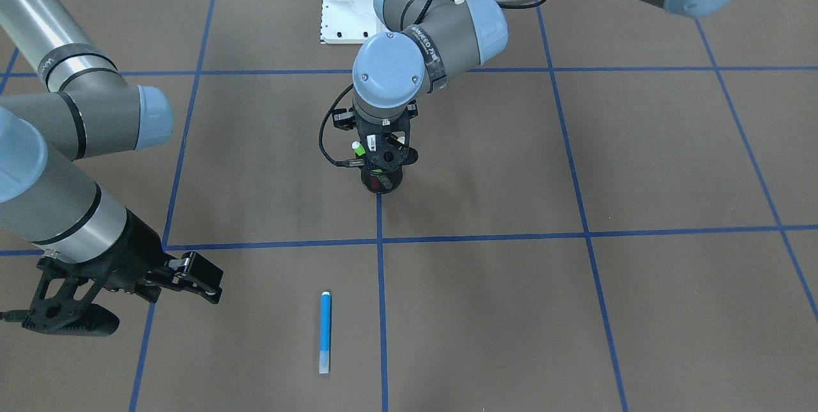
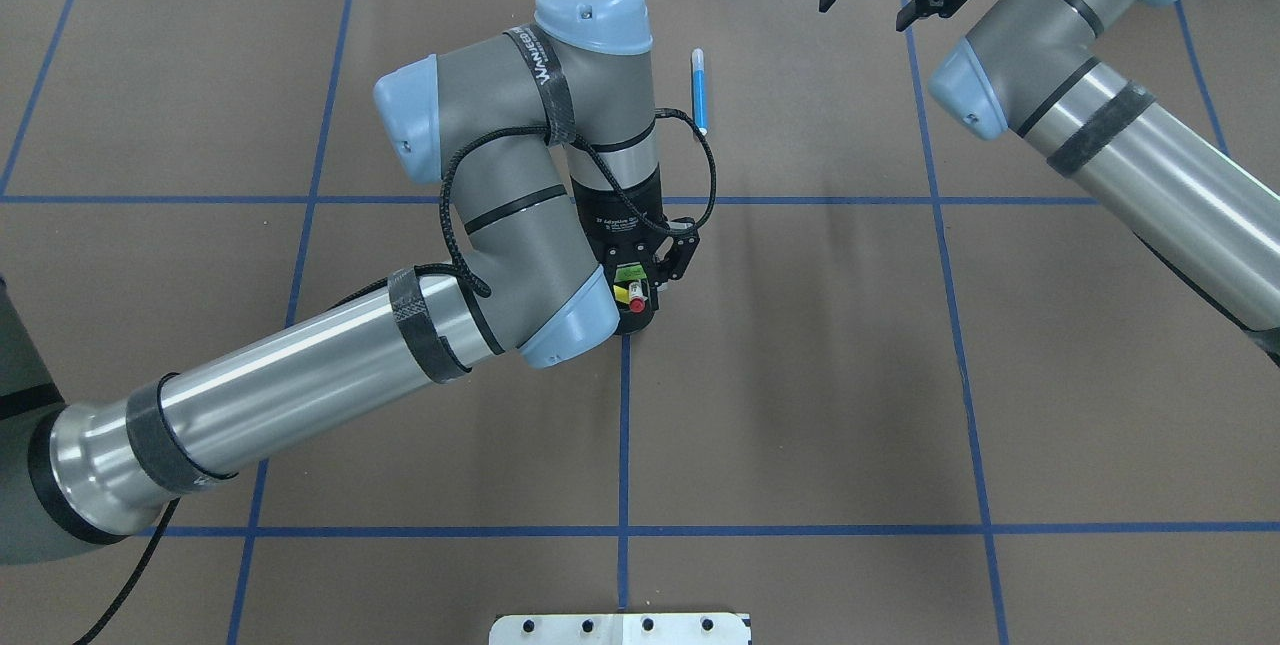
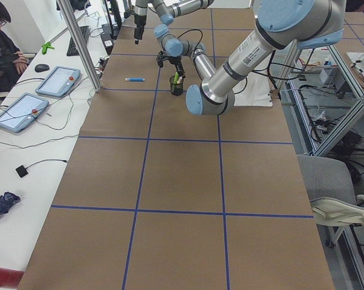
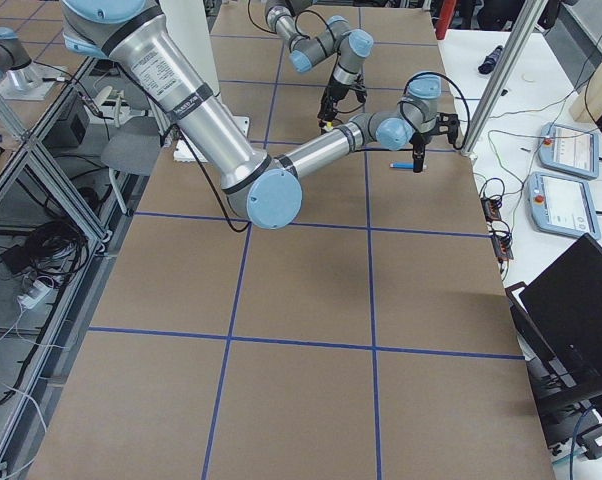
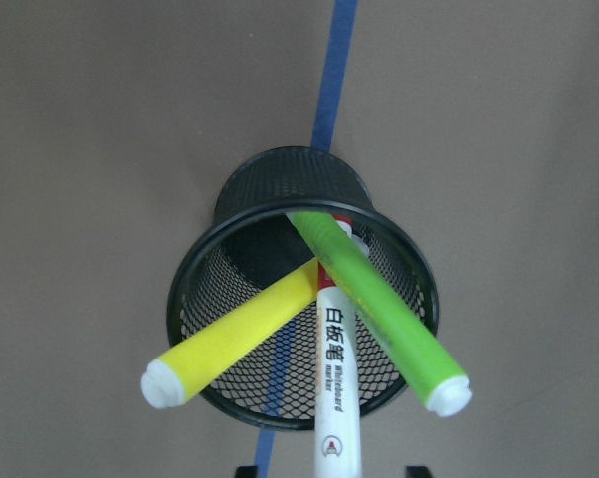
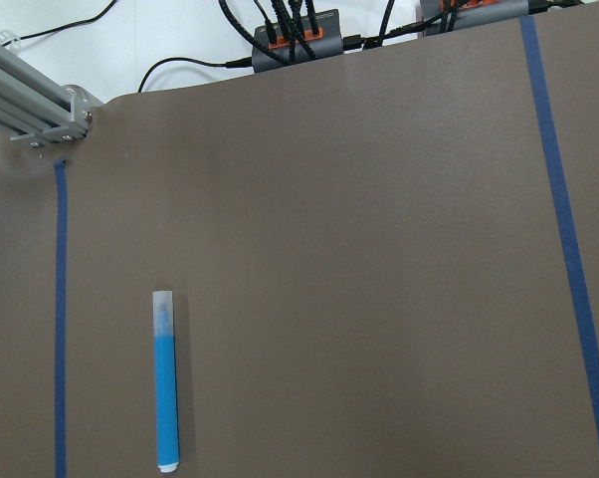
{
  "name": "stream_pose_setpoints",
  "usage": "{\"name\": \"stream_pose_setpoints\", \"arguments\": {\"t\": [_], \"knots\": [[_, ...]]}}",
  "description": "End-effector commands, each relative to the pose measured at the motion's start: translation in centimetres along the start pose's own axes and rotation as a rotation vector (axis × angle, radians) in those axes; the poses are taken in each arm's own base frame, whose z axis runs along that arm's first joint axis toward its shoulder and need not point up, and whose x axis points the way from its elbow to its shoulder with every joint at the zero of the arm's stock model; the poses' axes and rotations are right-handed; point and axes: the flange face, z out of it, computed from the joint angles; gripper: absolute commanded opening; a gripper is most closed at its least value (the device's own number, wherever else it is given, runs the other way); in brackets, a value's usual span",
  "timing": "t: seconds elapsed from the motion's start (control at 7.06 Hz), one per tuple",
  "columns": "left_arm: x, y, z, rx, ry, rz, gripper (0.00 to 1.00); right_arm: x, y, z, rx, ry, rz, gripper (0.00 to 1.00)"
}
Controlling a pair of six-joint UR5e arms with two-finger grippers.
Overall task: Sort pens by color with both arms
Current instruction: 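Lower the left gripper over the cup onto the red-capped marker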
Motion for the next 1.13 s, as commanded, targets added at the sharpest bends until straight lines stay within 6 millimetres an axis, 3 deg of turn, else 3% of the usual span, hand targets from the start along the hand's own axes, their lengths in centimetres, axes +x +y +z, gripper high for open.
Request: {"name": "stream_pose_setpoints", "arguments": {"t": [0.0,0.42,0.99], "knots": [[0.02,-0.09,-0.05,0.013,-0.003,0.005,0.43,-0.13,0.21,0.29,-0.002,0.002,-0.002,1.0],[-0.05,-0.31,0.04,0.026,-0.009,0.005,0.41,-0.05,0.29,0.46,-0.004,0.003,0.0,1.0],[0.17,0.09,0.25,0.023,-0.006,0.008,0.24,0.18,0.27,0.45,-0.004,0.005,0.001,1.0]]}}
